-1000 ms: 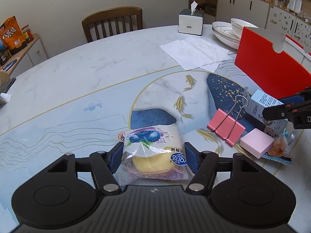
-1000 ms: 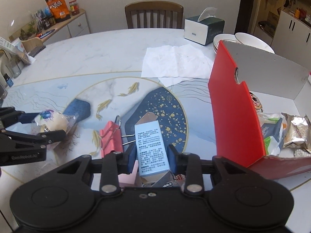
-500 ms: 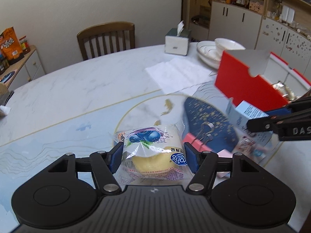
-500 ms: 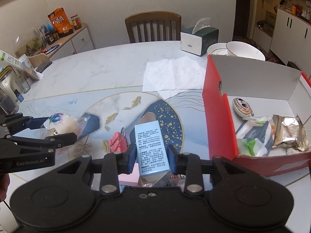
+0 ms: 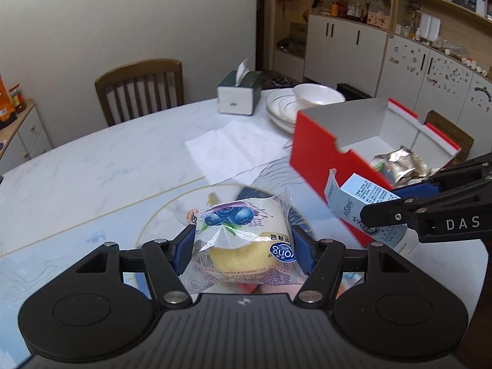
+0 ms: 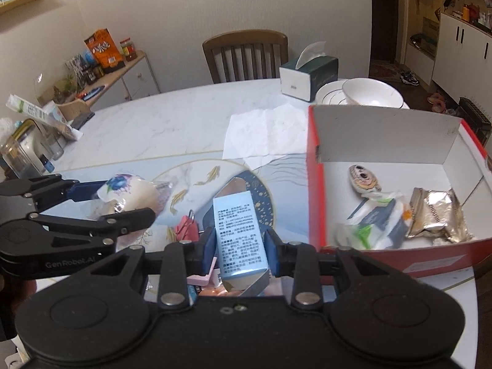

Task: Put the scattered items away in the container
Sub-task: 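Grasp the small white box with the right tool while the left tool grasps the bread bun bag, then carry the white box and bread bag into the red box and open both tools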

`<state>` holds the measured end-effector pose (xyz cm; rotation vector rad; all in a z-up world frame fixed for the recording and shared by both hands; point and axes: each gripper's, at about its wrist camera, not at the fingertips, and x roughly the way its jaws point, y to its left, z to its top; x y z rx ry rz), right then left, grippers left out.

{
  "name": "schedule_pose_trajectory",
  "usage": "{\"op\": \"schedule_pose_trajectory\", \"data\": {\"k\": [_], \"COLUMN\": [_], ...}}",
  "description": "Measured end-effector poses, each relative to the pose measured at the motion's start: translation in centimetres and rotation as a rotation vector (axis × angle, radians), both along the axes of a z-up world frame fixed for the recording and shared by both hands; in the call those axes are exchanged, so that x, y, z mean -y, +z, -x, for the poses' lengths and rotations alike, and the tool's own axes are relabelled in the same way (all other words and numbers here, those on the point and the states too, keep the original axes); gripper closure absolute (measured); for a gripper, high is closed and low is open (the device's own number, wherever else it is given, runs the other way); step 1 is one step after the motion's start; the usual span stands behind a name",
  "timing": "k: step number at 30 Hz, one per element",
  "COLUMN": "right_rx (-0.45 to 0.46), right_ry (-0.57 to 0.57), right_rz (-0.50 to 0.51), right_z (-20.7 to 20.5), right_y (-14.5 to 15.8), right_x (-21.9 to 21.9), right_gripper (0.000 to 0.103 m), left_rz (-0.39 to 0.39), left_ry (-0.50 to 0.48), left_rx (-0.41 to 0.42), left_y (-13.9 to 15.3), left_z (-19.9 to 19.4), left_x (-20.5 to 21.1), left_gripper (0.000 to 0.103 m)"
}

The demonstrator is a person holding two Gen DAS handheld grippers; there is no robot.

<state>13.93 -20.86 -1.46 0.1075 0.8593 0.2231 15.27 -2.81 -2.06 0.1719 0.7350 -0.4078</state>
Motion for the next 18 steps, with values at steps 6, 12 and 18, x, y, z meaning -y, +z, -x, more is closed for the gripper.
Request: {"op": "schedule_pose_trajectory", "data": {"k": [6,12,18], "right_rx": [0.019,0.042,0.054], "right_ry": [-0.010,-0.032,-0.066], "right_rz": [-0.017,-0.034,-0.040], "right_z": [0.3,0.2,-0.1], "right_y": [1.1,1.8,1.9], "right_x": [2.9,6.1,9.8], "right_gripper": [0.070,0.070,0.070], "left_rz": [0.004,-0.008,-0.016], "left_ry": [-0.023,-0.053,-0.085], "left_rx": [0.018,0.034,0.053], "left_y": [1.0,1.4,1.8], "left_z": [0.1,-0.2,-0.8], "left_x": [3.0,6.5,10.3], "left_gripper": [0.038,0.038,0.038]}}
